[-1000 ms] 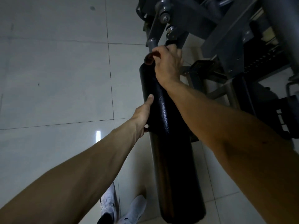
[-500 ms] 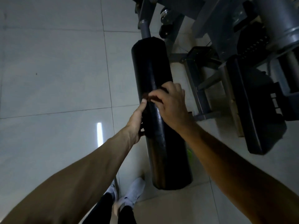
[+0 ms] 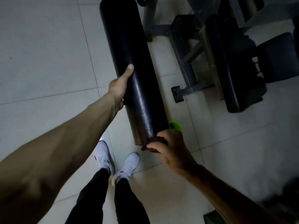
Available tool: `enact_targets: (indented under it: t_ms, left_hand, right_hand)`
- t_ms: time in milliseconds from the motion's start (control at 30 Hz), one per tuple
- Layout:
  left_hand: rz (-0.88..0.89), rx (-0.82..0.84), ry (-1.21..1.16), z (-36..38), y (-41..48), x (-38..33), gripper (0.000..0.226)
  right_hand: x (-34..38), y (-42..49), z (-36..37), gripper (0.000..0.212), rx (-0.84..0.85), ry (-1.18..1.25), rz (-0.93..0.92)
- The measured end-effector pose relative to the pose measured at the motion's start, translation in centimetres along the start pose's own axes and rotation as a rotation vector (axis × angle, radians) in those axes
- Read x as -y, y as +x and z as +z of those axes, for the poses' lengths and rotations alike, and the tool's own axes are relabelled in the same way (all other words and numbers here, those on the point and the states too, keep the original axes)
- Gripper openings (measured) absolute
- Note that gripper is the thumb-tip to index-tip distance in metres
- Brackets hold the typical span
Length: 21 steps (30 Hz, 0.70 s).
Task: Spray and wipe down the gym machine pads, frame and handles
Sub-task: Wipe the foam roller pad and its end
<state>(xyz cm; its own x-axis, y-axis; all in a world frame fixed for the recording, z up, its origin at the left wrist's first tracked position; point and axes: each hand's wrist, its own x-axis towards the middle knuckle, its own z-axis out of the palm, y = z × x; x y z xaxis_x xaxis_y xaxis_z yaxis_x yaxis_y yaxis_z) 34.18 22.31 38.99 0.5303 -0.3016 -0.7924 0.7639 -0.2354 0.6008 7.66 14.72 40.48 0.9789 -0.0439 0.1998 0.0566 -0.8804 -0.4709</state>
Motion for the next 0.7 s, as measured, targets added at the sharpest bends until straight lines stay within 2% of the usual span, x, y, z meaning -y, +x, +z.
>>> enact_targets:
  t_ms: [67, 167, 400, 567, 700]
  left_hand:
    - [0.016, -0.067, -0.001, 0.5, 0.1, -0.2, 0.082]
    - [0.040, -0.145, 0.032, 0.3, 0.7, -0.3, 0.086]
    - [-0.075, -0.078, 0.016, -3.2, 3.7, -2.6, 0.047]
    - [-0.056, 0.006, -0.006, -3.4, 6.8, -6.0, 0.059]
    - [-0.183, 0.108, -0.015, -3.6, 7.3, -6.7, 0.071]
  right_hand:
    - [-1.0, 1.7, 0.6, 0.012, -0.009, -0.031, 0.043]
    - [-3.0, 7.0, 2.4, 0.014, -0.068, -0.068, 0.165]
    - [-6.2, 21.0, 4.5, 0.021, -0.183, -0.097, 0.275]
    - [-8.6, 31.3, 5.3, 0.023, -0.223, -0.109, 0.365]
    - [-10.1, 39.8, 5.6, 0.019, -0.264, -0.120, 0.437]
